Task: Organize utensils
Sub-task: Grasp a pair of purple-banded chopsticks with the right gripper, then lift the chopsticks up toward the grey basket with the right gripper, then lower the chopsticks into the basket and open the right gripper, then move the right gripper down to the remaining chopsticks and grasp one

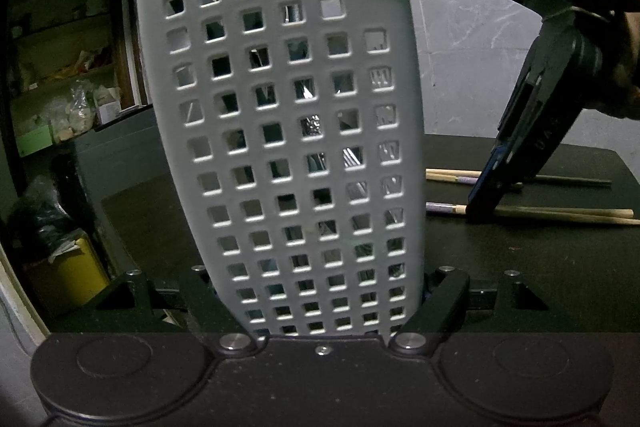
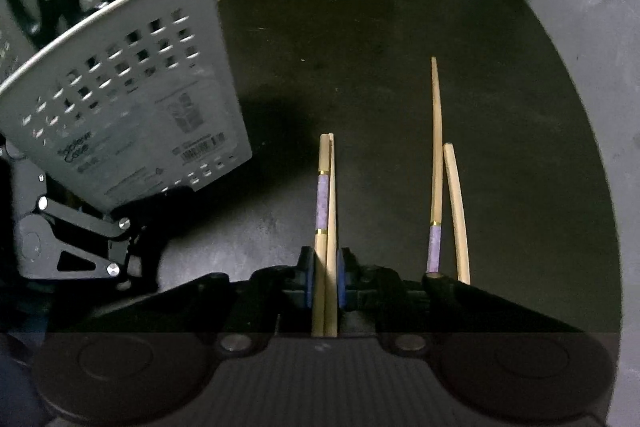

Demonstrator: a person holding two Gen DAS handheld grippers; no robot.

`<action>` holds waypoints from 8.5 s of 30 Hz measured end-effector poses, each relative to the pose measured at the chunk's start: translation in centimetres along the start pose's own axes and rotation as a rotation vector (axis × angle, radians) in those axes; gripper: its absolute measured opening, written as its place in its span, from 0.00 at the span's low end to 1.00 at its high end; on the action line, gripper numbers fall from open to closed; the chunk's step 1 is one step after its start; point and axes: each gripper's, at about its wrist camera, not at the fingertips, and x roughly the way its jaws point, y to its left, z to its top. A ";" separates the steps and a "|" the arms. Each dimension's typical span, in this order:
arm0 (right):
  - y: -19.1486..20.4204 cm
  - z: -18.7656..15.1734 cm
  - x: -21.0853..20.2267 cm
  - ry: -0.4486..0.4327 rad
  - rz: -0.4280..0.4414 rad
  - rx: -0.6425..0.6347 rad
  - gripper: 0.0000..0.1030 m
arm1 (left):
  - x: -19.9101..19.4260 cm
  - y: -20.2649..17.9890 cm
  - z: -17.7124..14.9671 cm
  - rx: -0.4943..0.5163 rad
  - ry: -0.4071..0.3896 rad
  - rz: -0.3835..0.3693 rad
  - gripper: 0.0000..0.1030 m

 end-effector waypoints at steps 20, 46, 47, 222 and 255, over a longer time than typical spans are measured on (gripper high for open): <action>-2.9 -3.0 -1.2 -0.157 0.067 0.105 0.06 | -0.1 -0.4 -0.1 0.009 0.002 0.008 0.76; -1.5 -1.2 -0.3 0.073 0.114 -0.073 0.13 | -0.2 -0.8 0.0 0.011 0.006 0.011 0.76; -1.4 -1.0 -0.2 0.079 0.109 -0.064 0.13 | -0.2 -0.8 0.0 0.013 0.006 0.011 0.76; -3.4 -9.8 -4.8 -0.614 -0.199 0.249 1.00 | -0.4 -1.4 0.4 0.017 0.011 0.028 0.77; -6.5 -6.5 0.3 -0.325 -0.231 0.154 0.69 | -0.5 -1.1 0.5 0.014 0.011 0.027 0.78</action>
